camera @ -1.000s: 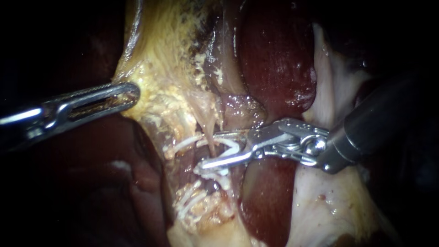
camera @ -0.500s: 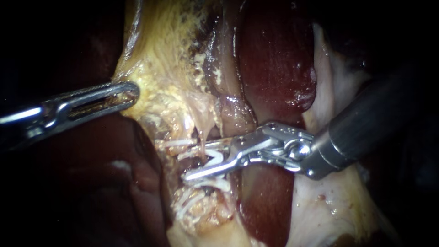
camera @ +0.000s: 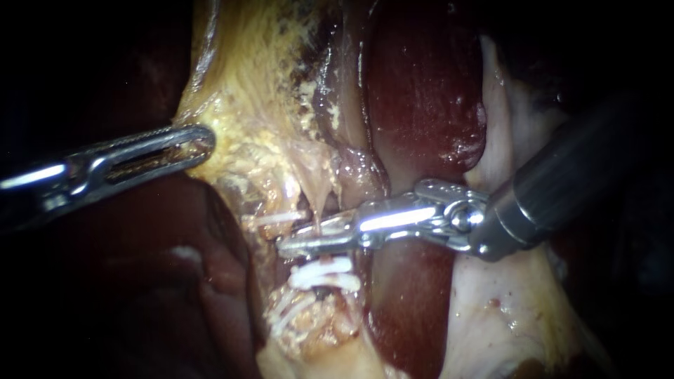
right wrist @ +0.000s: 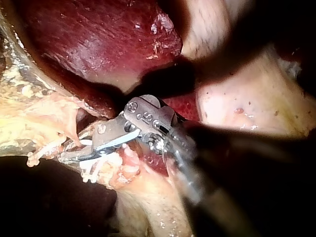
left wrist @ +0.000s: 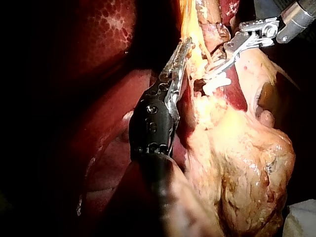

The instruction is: Clipping third clip right tube

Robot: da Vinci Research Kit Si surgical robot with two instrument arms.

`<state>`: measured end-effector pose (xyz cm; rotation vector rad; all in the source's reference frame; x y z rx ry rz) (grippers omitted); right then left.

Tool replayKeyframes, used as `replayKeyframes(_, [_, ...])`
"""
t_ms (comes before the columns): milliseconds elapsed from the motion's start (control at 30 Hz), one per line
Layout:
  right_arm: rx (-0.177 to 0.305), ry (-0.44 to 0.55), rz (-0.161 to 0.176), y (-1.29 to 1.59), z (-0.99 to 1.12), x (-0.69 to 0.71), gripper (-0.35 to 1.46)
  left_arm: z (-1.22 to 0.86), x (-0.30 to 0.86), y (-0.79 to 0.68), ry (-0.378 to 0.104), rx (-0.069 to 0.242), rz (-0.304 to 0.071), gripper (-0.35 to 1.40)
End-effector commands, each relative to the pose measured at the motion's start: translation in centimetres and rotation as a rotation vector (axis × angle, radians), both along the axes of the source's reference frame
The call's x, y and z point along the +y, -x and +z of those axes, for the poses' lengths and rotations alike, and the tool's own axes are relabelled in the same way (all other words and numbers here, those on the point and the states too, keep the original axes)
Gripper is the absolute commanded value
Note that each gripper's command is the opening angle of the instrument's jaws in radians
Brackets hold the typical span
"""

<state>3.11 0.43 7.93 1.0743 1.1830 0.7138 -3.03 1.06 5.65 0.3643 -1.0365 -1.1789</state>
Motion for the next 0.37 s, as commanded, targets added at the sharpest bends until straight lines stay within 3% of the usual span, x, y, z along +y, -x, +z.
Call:
replayKeyframes(33, [-0.001, 0.001, 0.003, -0.01, -0.01, -0.02, -0.35, 0.00, 0.00, 0.00, 0.000, 0.000, 0.000, -0.35])
replayKeyframes(367, [0.001, 0.000, 0.000, -0.01, -0.01, -0.02, -0.35, 0.02, 0.01, -0.01, 0.000, 0.000, 0.001, -0.35])
